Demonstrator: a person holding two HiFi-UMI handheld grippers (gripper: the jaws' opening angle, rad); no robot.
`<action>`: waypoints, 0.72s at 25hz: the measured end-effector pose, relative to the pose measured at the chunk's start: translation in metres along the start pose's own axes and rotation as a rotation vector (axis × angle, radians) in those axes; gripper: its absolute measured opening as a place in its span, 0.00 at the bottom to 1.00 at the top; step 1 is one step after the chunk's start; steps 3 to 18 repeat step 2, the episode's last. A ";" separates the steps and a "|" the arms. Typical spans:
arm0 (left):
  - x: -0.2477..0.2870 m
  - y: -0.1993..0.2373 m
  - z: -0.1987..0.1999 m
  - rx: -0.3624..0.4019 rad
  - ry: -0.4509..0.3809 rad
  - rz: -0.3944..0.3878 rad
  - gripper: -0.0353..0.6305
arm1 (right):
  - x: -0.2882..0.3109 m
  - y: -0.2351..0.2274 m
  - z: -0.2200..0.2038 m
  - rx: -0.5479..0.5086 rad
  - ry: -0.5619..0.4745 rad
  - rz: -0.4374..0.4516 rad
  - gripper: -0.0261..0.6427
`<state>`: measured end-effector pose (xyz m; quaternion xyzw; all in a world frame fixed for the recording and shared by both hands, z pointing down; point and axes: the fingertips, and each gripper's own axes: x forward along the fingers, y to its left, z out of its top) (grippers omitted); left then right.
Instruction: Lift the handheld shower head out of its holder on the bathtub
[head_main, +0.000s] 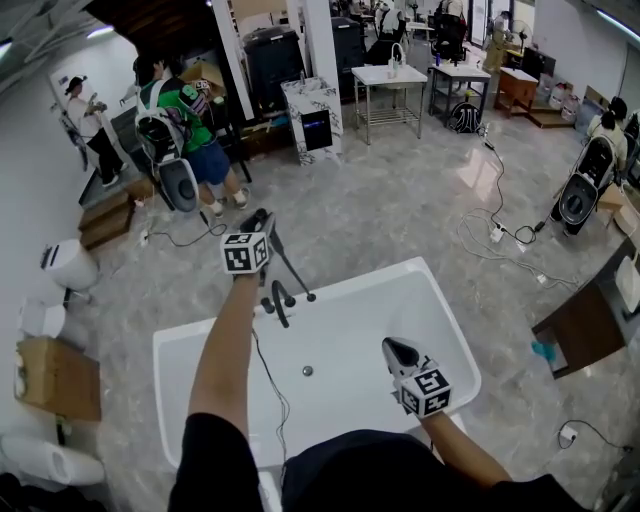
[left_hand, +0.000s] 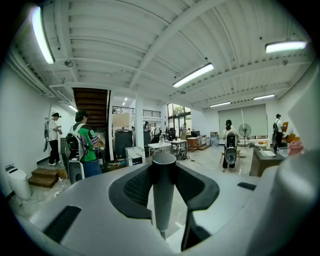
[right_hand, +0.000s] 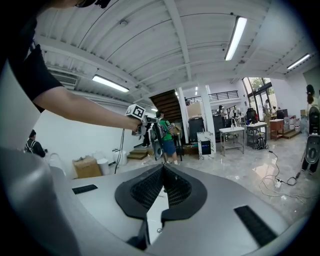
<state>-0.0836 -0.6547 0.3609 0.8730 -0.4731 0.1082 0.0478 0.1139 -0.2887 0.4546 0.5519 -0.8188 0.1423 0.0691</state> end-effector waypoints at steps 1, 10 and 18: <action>0.001 0.001 -0.001 0.006 0.003 -0.005 0.25 | 0.001 0.002 0.000 -0.002 -0.002 0.002 0.04; 0.001 0.002 -0.003 0.012 0.007 -0.011 0.25 | 0.003 0.004 0.001 -0.003 -0.003 0.004 0.04; 0.001 0.002 -0.003 0.012 0.007 -0.011 0.25 | 0.003 0.004 0.001 -0.003 -0.003 0.004 0.04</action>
